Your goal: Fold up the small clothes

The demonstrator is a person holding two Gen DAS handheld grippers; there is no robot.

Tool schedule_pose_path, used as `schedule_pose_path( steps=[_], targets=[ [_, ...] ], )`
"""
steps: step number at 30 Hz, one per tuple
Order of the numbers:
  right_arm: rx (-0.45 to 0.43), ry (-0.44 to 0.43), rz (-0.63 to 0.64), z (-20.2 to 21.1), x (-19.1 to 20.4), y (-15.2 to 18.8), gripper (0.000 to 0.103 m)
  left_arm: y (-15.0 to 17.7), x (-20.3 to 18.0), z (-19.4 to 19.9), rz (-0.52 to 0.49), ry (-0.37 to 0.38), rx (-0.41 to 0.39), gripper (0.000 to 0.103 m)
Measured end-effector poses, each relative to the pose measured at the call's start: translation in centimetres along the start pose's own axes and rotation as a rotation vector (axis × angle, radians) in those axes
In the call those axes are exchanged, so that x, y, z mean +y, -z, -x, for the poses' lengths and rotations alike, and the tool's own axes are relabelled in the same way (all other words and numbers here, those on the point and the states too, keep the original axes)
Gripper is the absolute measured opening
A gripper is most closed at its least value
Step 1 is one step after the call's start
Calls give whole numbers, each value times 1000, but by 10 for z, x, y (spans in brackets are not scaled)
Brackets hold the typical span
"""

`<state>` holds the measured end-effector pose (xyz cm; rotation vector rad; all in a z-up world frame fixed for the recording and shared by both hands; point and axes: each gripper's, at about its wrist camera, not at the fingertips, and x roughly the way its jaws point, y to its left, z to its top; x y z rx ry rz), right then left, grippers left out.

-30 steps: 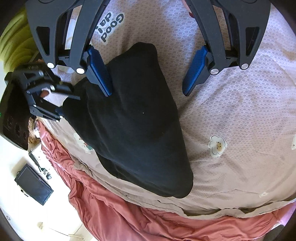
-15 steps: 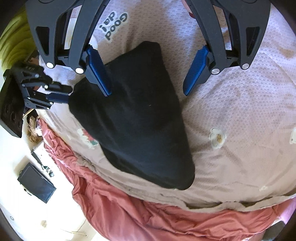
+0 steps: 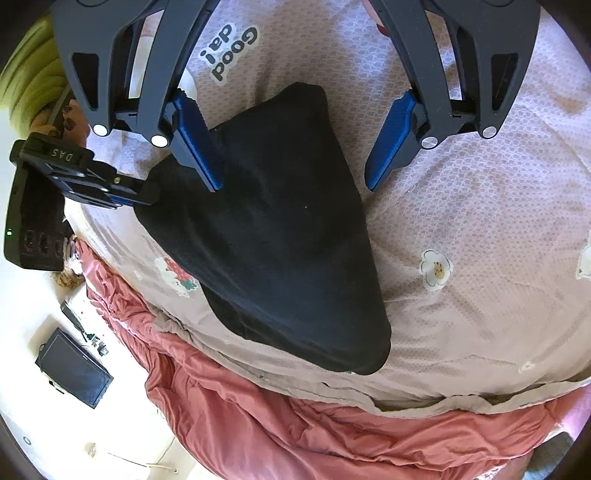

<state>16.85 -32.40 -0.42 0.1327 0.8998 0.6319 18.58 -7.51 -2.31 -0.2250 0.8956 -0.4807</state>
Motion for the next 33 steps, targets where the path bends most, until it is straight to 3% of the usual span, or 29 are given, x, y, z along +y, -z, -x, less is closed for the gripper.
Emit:
schedule_pose_path(
  steps=[4,8,14,18,24,33],
  targets=[
    [-21,46,16,15,7,0,16,0,-7,3,-19,10,-7,71],
    [41,108,19,0,1,15,16,5,-11,-10,-39,-31,45,71],
    [35,111,-35,-8,-3,17,21,8,-9,-15,-33,-35,60,71],
    [14,111,-34,9,3,9,29,5,-8,-8,-32,-23,36,71],
    [-96,118,-67,33,3,-16,40,-2,-4,9,-2,-10,-42,71],
    [-71,226,-183,-13,-32,-71,46,-4,6,8,25,-6,-36,71]
  ],
)
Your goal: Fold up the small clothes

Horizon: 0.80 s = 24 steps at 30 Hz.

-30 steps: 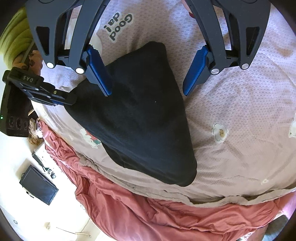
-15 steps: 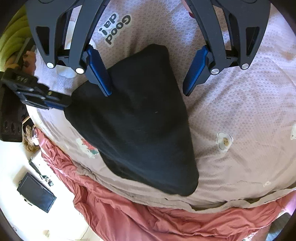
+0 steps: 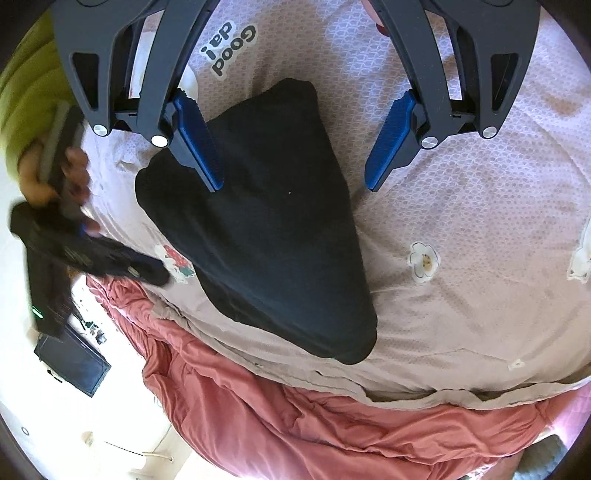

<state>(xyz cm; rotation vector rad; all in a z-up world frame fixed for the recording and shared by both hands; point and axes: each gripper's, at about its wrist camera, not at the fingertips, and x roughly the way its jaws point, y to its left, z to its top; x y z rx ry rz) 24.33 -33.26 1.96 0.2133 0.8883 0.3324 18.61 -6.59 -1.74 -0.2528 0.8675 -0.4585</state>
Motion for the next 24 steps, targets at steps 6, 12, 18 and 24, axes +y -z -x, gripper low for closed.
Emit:
schedule_pose_path(
  steps=[6,12,18,24],
  targets=[
    [85,25,-114,-51,-23,-19,47,-1,-1,0,-20,-8,-7,71],
    [70,25,-110,-56,-19,-13,42,-2,3,2,-11,-12,-14,71],
    [21,81,-29,-46,-4,-11,42,-2,3,2,-10,-19,-17,71],
    [54,90,24,-59,4,-6,34,-1,1,3,-19,-20,-21,71]
  ],
)
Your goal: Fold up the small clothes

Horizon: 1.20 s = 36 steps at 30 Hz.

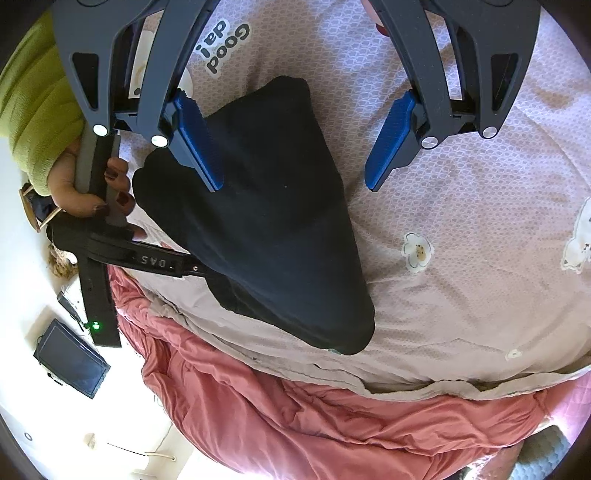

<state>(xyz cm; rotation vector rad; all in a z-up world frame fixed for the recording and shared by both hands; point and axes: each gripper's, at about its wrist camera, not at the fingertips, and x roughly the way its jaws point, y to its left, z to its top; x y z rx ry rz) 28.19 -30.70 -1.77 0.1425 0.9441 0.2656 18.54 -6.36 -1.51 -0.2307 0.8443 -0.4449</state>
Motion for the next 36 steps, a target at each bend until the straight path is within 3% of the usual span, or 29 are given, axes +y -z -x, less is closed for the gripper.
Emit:
schedule_pose_path(
  steps=[2,5,11,21,27,31,33,35,36],
  targets=[
    [-4,0,-12,-2,-3,0,19,1,-1,0,-3,-3,1,71],
    [-17,0,18,2,1,0,13,0,-2,-1,-2,-3,-2,71],
    [-114,4,20,34,1,0,9,-1,1,4,7,12,-22,71],
    [-45,106,45,1,-5,10,12,1,-3,1,-14,7,-6,71],
    [-71,85,46,21,-7,10,23,1,-4,0,-9,2,-5,73],
    [-109,37,13,42,-13,11,48,-1,-4,1,1,1,-5,74],
    [-118,14,8,50,-14,12,50,-2,-2,2,8,-7,-9,75],
    [-119,-6,14,56,-15,12,64,-4,0,2,26,-12,-8,87],
    [-119,-14,16,58,-16,12,66,-4,2,2,37,-10,-4,87]
  ],
)
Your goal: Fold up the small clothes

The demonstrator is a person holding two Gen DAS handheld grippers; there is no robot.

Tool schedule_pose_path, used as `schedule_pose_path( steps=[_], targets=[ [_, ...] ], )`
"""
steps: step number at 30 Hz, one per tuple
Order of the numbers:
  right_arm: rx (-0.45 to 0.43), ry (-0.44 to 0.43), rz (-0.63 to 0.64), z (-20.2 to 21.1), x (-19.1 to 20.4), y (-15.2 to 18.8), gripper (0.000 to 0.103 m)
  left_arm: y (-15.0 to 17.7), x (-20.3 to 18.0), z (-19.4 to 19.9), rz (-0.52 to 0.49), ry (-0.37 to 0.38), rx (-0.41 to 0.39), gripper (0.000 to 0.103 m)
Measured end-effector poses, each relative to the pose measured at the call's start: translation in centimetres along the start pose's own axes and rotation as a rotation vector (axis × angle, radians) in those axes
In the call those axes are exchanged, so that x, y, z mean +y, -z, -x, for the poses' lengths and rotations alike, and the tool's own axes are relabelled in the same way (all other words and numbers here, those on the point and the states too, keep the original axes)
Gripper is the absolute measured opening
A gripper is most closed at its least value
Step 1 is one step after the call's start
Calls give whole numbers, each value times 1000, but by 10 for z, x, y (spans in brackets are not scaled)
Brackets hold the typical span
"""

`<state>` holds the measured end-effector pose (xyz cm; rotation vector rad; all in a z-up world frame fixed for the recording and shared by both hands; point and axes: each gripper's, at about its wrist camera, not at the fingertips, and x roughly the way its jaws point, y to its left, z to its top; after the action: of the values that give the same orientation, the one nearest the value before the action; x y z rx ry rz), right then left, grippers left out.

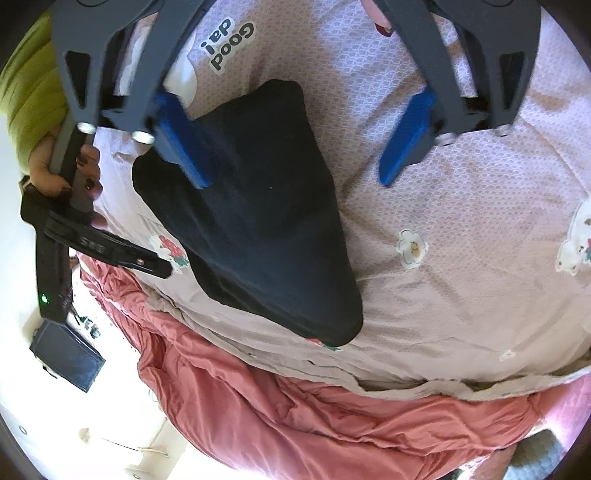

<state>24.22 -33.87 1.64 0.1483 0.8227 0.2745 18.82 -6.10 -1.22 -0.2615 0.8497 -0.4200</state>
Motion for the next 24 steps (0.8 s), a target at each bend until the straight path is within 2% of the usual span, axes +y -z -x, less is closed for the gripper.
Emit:
schedule_pose_path(
  steps=[3,8,12,15,19,24],
  targets=[
    [5,-26,13,2,0,-1,74,-4,3,-2,29,-2,11,87],
    [43,-63,1,-8,-3,-1,76,-18,6,-10,70,-5,40,87],
    [91,-93,-39,-24,-9,1,76,-26,5,-29,69,-30,99,87],
    [142,-138,-91,-38,-16,3,76,-32,5,-41,95,-10,134,87],
    [202,-179,-163,-58,-26,7,81,-35,-2,-54,48,-27,155,87],
    [224,-205,-156,-67,-25,8,80,-35,1,-65,62,1,188,88]
  ],
)
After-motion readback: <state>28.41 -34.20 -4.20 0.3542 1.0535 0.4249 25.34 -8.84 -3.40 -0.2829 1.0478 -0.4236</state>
